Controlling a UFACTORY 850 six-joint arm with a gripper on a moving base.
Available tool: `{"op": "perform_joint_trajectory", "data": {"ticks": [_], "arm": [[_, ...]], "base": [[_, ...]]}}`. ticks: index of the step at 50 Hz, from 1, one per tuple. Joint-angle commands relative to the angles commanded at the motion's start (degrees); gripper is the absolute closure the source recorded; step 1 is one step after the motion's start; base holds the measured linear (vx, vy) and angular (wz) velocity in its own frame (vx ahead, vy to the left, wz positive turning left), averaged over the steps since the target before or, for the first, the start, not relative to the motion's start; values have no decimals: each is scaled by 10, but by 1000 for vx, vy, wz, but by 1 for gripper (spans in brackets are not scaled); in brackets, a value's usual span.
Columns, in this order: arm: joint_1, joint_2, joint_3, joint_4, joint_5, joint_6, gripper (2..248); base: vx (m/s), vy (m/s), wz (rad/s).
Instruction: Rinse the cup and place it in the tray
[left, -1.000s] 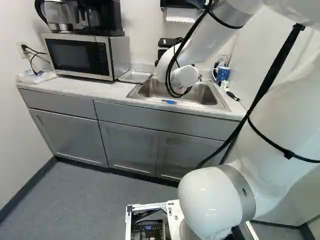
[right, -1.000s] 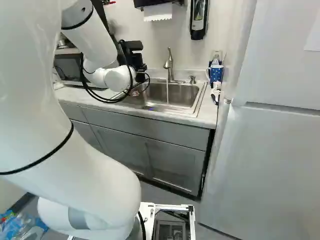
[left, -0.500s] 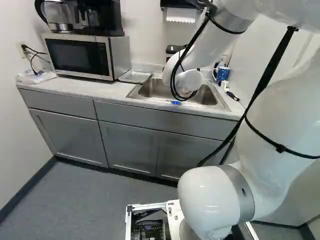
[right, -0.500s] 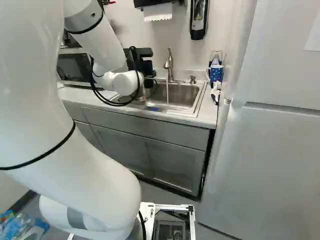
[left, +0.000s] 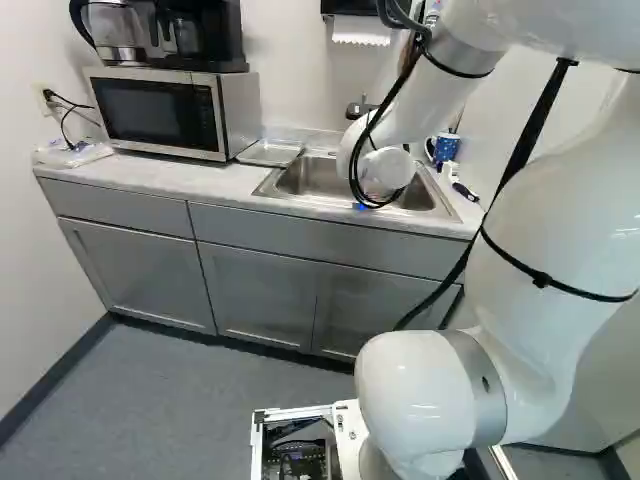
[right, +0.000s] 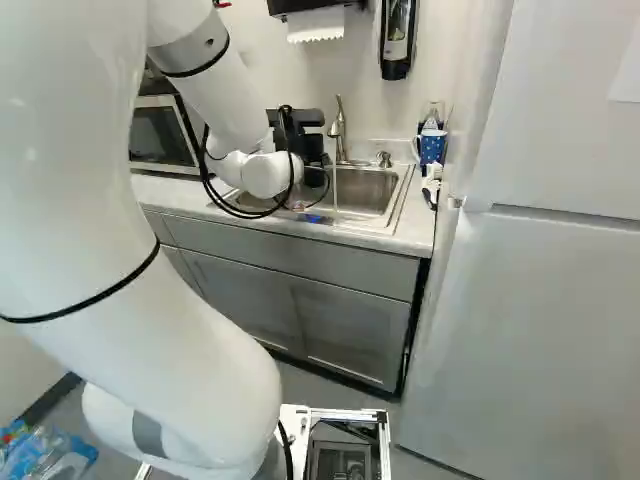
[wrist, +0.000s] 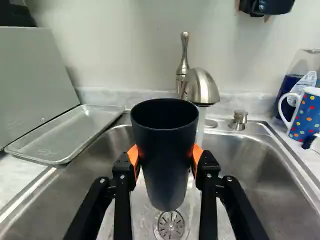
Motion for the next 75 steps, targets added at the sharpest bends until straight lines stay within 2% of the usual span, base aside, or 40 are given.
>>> {"op": "perform_joint_trajectory", "data": {"ticks": [31, 49, 75], "arm": [[-33, -44, -7, 0, 2, 0, 129], [-50, -78, -21, 0, 26, 0, 129], [-47, -107, -53, 0, 26, 0, 129]], "base": [[0, 0, 0], [0, 0, 0], [0, 0, 0]]}}
